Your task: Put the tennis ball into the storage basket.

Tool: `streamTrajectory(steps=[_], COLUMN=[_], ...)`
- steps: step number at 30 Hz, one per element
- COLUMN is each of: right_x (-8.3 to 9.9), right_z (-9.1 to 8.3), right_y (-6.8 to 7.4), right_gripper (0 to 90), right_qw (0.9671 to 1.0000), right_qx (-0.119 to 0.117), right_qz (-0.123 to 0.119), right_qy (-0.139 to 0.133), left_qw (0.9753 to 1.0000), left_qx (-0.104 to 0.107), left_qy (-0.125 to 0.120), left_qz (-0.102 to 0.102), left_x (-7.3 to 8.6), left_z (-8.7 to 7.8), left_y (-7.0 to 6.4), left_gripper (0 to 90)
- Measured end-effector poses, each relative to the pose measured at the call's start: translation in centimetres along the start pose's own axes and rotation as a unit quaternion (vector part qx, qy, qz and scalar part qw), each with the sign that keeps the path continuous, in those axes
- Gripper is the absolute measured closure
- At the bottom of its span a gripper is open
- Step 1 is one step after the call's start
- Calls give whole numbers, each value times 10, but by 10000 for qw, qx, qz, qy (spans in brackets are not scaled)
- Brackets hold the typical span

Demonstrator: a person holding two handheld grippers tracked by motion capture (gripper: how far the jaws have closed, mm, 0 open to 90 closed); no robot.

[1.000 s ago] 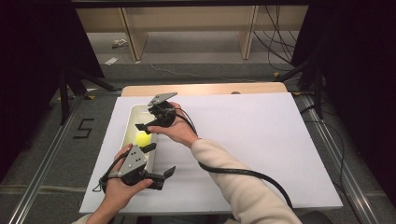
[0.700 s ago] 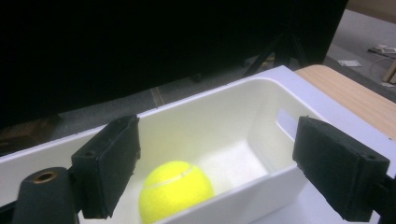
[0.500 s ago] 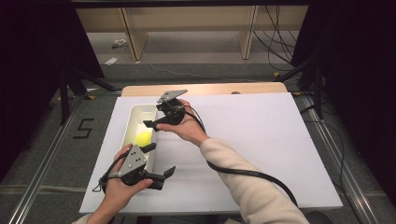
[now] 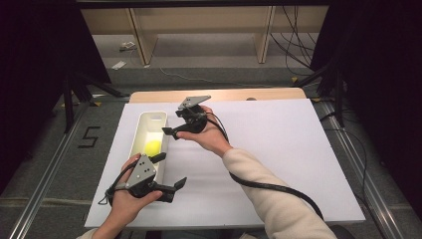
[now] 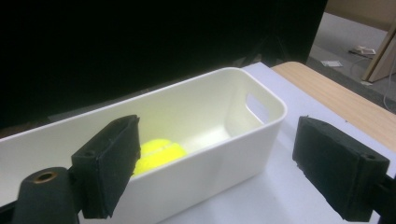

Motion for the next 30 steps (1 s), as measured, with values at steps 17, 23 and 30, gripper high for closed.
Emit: streamTrajectory(steps=[17,23,30], right_x=[8,11,16], right_z=[-23,-30,-35], right_y=[-11,-12,-12], right_gripper=[156,156,156], right_qw=[9999,9998,9998], right_qx=[109,143,146], right_qz=[70,101,77], right_qy=[-69,-101,-87], left_qw=[10000,10000,10000], left_qx=[3,-1,2], left_qy=[7,-3,4], left_qz=[3,-5,-3], left_x=[0,0,0], left_z=[0,0,0], left_y=[0,0,0], left_gripper=[12,11,11])
Point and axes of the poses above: each handheld gripper's, and its own axes: z roughly forward along the jaws, x roughly out of its underside, y roughly to its left, the point moved 4 cm from there along z, roughly forward along the jaws, and after that the axes turned 1 degree about -y, right-handed, at the moved point
